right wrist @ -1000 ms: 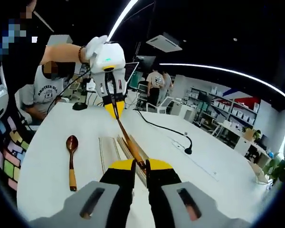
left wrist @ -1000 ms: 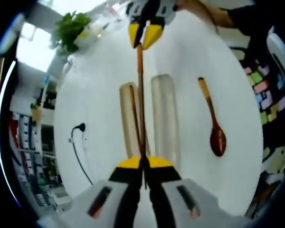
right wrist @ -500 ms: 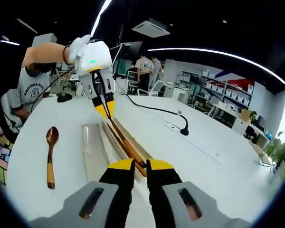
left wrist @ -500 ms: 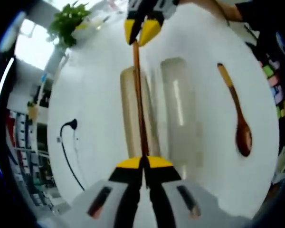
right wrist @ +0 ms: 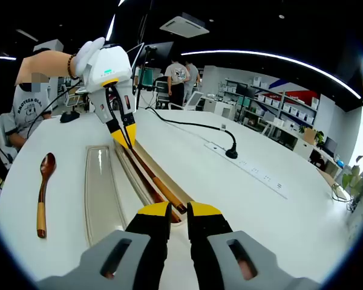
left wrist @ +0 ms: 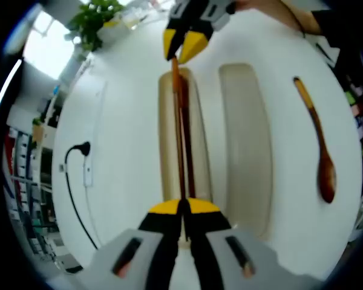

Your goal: Arrange the utensils inside the cutlery case until each visible utensil rests in its matching compartment.

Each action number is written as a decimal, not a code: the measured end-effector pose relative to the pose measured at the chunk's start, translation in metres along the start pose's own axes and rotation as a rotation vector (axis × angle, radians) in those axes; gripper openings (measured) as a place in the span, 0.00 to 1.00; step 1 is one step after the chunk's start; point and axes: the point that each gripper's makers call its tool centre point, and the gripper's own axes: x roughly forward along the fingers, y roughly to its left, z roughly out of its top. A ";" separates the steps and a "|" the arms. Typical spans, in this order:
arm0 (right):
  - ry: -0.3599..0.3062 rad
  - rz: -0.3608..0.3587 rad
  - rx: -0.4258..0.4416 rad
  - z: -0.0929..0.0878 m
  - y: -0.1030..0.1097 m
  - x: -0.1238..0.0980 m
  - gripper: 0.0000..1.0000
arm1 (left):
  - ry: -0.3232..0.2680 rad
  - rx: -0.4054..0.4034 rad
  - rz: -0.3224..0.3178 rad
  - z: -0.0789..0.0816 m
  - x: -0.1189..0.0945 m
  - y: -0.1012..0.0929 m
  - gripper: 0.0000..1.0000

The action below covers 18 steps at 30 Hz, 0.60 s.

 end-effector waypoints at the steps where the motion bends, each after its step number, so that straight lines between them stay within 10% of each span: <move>1: 0.001 0.000 0.000 0.000 0.000 0.001 0.10 | 0.000 -0.003 -0.002 -0.001 0.001 0.000 0.03; 18: 0.020 -0.014 0.003 -0.003 -0.005 0.008 0.13 | -0.002 -0.039 0.009 -0.006 0.007 0.004 0.03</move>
